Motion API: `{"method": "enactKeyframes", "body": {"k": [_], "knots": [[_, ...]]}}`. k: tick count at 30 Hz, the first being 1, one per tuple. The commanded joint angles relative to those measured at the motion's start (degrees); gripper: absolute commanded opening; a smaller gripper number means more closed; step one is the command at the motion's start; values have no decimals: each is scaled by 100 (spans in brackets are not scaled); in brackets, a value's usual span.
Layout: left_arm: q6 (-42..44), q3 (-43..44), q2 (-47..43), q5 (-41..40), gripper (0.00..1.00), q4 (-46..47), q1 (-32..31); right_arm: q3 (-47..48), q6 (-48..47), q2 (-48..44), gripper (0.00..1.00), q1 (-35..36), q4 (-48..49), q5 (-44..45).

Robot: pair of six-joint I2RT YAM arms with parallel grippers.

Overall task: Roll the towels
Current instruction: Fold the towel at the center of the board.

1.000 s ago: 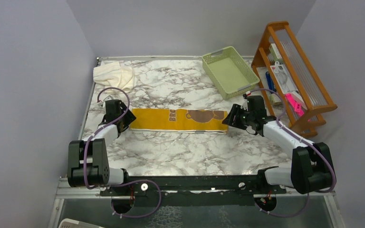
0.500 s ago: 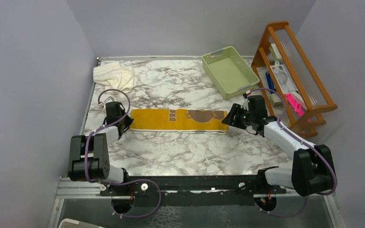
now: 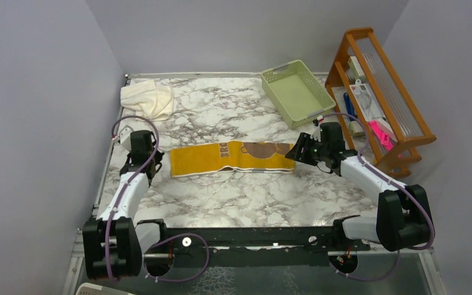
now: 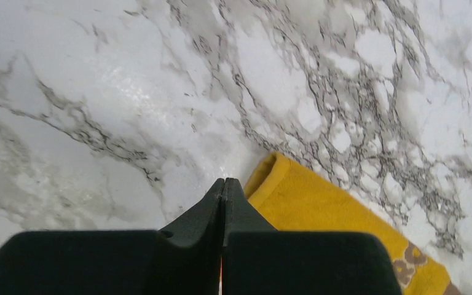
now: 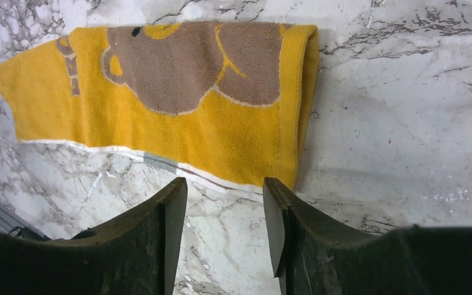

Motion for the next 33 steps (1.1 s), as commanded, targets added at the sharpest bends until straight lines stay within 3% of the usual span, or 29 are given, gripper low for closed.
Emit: {"method": "enactKeyframes", "body": {"k": [1,6,9,16,25,31,32,33], "knots": [[-226,392,210,-1021,0,-891,10,47,-68,53,50,-11,245,-204],[266,333,667,55,1,-468,12,-48,-131,-69,52,-12,247,-198],[450,154,913,557,34,6,18,-80,-207,-90,54,-14,238,-267],[341,-431,713,1137,58,934,19,-37,-384,-89,54,-11,-20,-293],[517,-664,1647,2167,57,1811,9,-22,-242,52,53,-11,112,-494],[554,-573,2244,2417,45,1787,-25,55,-236,49,53,-7,17,-452],[549,-552,2239,2386,41,1741,-36,60,-228,47,53,-6,11,-449],[542,-541,2233,2357,29,1708,-38,77,-227,46,53,-12,7,-455]]}}
